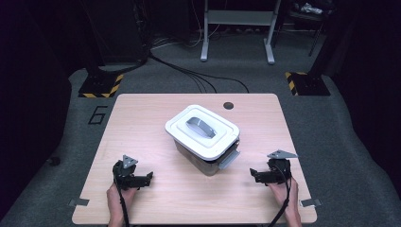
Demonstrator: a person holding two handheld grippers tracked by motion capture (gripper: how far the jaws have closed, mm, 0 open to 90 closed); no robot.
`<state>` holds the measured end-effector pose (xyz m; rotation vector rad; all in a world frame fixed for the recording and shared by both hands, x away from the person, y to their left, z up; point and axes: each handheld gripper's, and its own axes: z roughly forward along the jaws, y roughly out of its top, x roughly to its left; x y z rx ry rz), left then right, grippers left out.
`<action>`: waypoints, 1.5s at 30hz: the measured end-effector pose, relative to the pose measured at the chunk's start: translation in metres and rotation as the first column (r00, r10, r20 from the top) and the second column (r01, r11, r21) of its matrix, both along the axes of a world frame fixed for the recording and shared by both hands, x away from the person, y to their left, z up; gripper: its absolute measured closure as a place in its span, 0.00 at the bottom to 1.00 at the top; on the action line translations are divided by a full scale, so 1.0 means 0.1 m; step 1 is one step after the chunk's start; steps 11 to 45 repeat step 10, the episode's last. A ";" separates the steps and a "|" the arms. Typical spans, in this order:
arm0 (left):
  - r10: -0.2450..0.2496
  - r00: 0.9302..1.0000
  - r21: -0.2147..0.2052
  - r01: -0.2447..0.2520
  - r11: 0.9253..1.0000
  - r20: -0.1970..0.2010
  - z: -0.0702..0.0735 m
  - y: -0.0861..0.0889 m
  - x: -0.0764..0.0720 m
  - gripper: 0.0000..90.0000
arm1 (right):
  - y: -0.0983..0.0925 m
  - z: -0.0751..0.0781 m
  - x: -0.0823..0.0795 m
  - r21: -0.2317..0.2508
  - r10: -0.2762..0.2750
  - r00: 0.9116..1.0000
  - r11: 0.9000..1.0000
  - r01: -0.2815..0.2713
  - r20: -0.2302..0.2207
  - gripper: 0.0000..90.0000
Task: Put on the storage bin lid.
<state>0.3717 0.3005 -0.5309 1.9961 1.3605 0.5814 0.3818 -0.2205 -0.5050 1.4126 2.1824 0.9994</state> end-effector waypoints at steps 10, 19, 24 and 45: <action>0.001 1.000 -0.001 -0.001 1.000 0.000 0.00 0.00 0.00 0.00 | -0.01 -0.21 0.00 -0.050 -0.036 0.999 0.998 0.036 0.016 0.00; 0.001 1.000 -0.001 -0.001 1.000 0.000 0.00 0.00 0.00 0.00 | -0.01 -0.21 0.00 -0.050 -0.036 0.999 0.998 0.036 0.016 0.00; 0.001 1.000 -0.001 -0.001 1.000 0.000 0.00 0.00 0.00 0.00 | -0.01 -0.21 0.00 -0.050 -0.036 0.999 0.998 0.036 0.016 0.00; 0.001 1.000 -0.001 -0.001 1.000 0.000 0.00 0.00 0.00 0.00 | -0.01 -0.21 0.00 -0.050 -0.036 0.999 0.998 0.036 0.016 0.00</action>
